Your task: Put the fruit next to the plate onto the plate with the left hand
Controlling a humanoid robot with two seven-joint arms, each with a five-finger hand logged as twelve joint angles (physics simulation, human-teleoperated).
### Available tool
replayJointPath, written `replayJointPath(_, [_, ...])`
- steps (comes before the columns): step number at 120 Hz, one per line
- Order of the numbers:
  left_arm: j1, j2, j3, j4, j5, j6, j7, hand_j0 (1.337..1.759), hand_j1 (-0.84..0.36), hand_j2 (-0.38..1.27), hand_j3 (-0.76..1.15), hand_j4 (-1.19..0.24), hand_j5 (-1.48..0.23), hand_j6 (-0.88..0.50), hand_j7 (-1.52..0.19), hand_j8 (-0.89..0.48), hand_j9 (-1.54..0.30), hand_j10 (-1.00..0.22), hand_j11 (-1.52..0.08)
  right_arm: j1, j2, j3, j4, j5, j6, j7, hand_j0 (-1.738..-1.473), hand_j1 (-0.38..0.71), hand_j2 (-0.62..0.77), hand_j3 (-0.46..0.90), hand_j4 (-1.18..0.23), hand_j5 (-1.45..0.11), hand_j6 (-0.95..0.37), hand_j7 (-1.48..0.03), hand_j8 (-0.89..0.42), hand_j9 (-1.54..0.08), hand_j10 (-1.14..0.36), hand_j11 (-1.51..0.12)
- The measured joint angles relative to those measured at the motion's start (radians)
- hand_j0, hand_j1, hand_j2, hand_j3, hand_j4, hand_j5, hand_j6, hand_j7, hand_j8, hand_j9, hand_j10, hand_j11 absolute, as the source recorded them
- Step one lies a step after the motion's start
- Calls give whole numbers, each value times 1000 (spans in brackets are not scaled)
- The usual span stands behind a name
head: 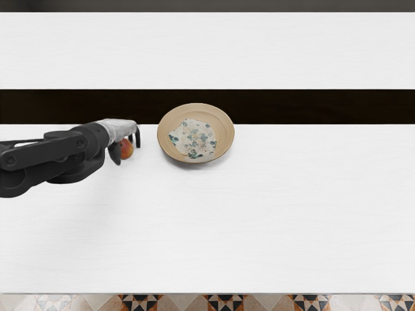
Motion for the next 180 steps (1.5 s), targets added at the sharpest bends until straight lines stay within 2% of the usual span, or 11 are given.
replayJointPath(23, [0,2,-1,-6,-1,3,2,1656,-367,271,0,-671,-869,-401,-714,-410,-879,-664,-880,0,0,0,0,0,0,0,-1658,-331,-3,0,-15,-20,-15,-20,-15,-20,-15,-20])
replayJointPath(38, [-1,2,-1,-7,-3,5,2,1655,-399,398,0,-721,-958,-417,-711,-393,-969,-679,-969,0,0,1,0,0,0,0,-1658,-331,-3,0,-15,-20,-15,-20,-15,-20,-15,-20])
replayJointPath(43, [-4,1,-2,-7,-6,5,2,1655,-406,416,0,-721,-979,-482,-778,-375,-987,-694,-987,0,0,1,0,0,0,0,-1658,-331,-3,0,-15,-20,-15,-20,-15,-20,-15,-20])
replayJointPath(59, [-22,2,-3,-5,-12,6,2,1653,-379,403,0,-751,-1023,-457,-914,-395,-1029,-727,-1030,0,0,1,0,0,0,0,-1658,-331,-3,0,-15,-20,-15,-20,-15,-20,-15,-20])
replayJointPath(72, [-52,2,-7,-4,-20,4,1,1653,-339,368,0,-762,-1050,-419,-974,-479,-1045,-745,-1044,0,0,2,0,0,0,0,-1658,-331,-3,0,-15,-20,-15,-20,-15,-20,-15,-20])
replayJointPath(86, [-93,0,-9,-4,-24,1,1,1653,-325,480,0,-766,-1052,-476,-1003,-471,-1047,-765,-1045,0,0,2,-1,0,0,0,-1658,-331,-3,0,-15,-20,-15,-20,-15,-20,-15,-20])
replayJointPath(98, [-135,-25,-11,-3,-38,-1,1,1653,-280,390,0,-766,-1049,-487,-1016,-485,-1043,-784,-1040,0,0,2,-1,0,-1,0,-1658,-331,-3,0,-15,-19,-15,-20,-15,-20,-15,-20])
replayJointPath(120, [-186,-89,-11,-3,-69,-1,1,1655,-301,463,0,-757,-1054,-479,-1022,-489,-1031,-777,-1032,0,0,3,-2,0,-1,0,-1658,-331,-3,0,-15,-19,-15,-20,-15,-20,-15,-20])
replayJointPath(145, [-196,-166,-30,1,-79,12,1,1656,-312,483,0,-750,-1057,-477,-1021,-491,-1022,-776,-1024,1,0,3,-2,0,-2,0,-1658,-331,-3,0,-15,-20,-15,-20,-15,-20,-15,-20])
replayJointPath(170, [-196,-205,-38,8,-75,33,1,1655,-286,394,0,-755,-1038,-485,-1007,-497,-1021,-767,-1021,1,0,3,-2,0,-2,0,-1658,-331,-3,0,-15,-19,-15,-20,-15,-20,-15,-20])
replayJointPath(180, [-183,-250,-36,24,-73,39,0,1655,-309,534,0,-750,-1039,-512,-1006,-523,-1023,-760,-1025,1,0,3,-2,0,-2,0,-1658,-331,-3,0,-15,-20,-15,-20,-15,-20,-15,-20])
